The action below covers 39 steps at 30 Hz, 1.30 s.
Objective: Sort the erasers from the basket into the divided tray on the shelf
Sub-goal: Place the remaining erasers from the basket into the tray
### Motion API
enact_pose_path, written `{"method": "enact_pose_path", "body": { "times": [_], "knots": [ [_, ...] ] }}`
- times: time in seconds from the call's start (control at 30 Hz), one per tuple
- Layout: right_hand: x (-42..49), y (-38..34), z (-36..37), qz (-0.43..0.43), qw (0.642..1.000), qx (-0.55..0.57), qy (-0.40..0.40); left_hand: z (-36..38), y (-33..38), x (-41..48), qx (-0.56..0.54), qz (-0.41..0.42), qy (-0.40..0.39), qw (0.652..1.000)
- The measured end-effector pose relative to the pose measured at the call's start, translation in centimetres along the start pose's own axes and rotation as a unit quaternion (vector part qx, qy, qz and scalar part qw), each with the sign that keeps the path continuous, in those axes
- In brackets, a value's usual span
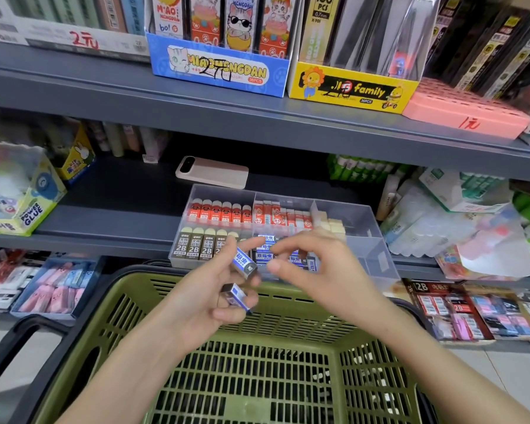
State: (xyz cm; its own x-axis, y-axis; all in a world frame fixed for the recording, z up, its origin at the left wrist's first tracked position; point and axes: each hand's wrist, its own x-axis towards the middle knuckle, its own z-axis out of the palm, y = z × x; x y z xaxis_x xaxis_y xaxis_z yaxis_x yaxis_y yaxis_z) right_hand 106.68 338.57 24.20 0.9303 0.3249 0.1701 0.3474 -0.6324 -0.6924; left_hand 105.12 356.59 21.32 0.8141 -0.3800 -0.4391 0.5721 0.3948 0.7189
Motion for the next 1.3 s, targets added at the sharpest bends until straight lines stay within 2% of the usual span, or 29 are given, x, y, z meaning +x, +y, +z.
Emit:
{"method": "enact_pose_path", "body": {
  "times": [0.13,0.27,0.33,0.43,0.47,0.6,0.77,0.93,1.1,1.3],
  "knots": [
    [-0.5,-1.6,1.3,0.005,1.0,0.006,-0.012,0.9,0.0,-0.4,0.024,0.018,-0.016,0.999],
    [-0.9,-1.8,1.8,0.044,0.99,0.127,-0.03,1.6,0.3,-0.9,0.103,0.019,-0.039,0.994],
    [-1.1,-1.2,1.0,0.06,0.99,0.127,-0.001,1.6,0.5,-1.0,0.105,0.004,-0.054,0.993],
    [-0.7,1.2,-1.9,0.122,0.986,0.022,0.107,0.6,0.8,-1.0,0.046,0.006,-0.07,0.996],
    [-0.4,1.9,-2.9,0.144,0.983,-0.026,0.115,0.2,0.8,-1.0,0.021,0.01,-0.069,0.997],
    [0.4,3.4,-3.9,0.195,0.976,-0.073,0.055,-0.3,0.4,-1.1,-0.035,0.016,-0.021,0.999],
    [1.5,3.2,-3.2,0.144,0.973,-0.18,0.023,-0.6,0.0,-2.0,-0.027,0.019,-0.029,0.999],
    [2.4,3.2,-2.0,0.065,0.944,-0.321,-0.045,-0.8,0.1,-2.3,0.051,0.057,0.018,0.997],
    [2.2,4.0,-2.2,0.086,0.944,-0.308,-0.075,-1.1,0.2,-2.2,0.106,0.086,0.025,0.99],
    [2.0,4.9,-2.2,0.093,0.951,-0.294,-0.037,-1.5,0.0,-1.7,0.123,0.096,0.05,0.986]
  ]
}}
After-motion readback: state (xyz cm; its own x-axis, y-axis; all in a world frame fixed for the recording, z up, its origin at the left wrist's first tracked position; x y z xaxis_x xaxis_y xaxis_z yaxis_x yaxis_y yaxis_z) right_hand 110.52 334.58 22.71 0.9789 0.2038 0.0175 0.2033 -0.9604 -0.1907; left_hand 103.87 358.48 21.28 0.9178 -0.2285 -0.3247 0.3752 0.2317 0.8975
